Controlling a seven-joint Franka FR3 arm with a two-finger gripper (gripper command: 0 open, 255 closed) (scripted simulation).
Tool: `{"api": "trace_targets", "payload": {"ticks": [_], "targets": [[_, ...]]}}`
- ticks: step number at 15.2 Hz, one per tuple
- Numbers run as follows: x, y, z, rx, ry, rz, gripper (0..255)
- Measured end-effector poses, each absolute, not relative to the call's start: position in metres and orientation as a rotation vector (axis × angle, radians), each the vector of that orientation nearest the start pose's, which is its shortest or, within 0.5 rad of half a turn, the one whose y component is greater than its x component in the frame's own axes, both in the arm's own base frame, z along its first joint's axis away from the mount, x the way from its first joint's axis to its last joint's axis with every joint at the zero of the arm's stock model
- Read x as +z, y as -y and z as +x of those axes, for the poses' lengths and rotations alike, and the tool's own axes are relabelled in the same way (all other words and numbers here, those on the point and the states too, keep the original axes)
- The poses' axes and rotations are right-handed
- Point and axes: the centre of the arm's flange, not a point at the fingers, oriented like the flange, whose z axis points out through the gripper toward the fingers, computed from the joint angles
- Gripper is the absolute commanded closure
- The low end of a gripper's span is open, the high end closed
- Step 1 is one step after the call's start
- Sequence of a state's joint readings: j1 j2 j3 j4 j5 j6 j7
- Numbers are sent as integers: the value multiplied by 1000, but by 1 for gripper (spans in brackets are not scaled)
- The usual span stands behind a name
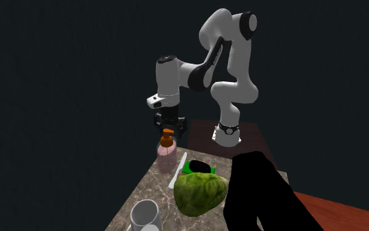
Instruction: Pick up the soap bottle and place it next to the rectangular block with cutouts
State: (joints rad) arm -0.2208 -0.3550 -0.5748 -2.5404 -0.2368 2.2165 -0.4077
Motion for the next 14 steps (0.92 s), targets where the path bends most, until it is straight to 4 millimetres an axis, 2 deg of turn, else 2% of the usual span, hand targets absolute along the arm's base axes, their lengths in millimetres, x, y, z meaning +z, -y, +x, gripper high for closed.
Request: {"api": "trace_targets", "payload": {"ticks": [6,12,13,14], "targets": [[344,308,293,8,-335,-3119,0],[339,308,294,8,-335,-3119,0],[339,308,294,8,-335,-3119,255],[339,308,294,7,-335,-3119,255]]}}
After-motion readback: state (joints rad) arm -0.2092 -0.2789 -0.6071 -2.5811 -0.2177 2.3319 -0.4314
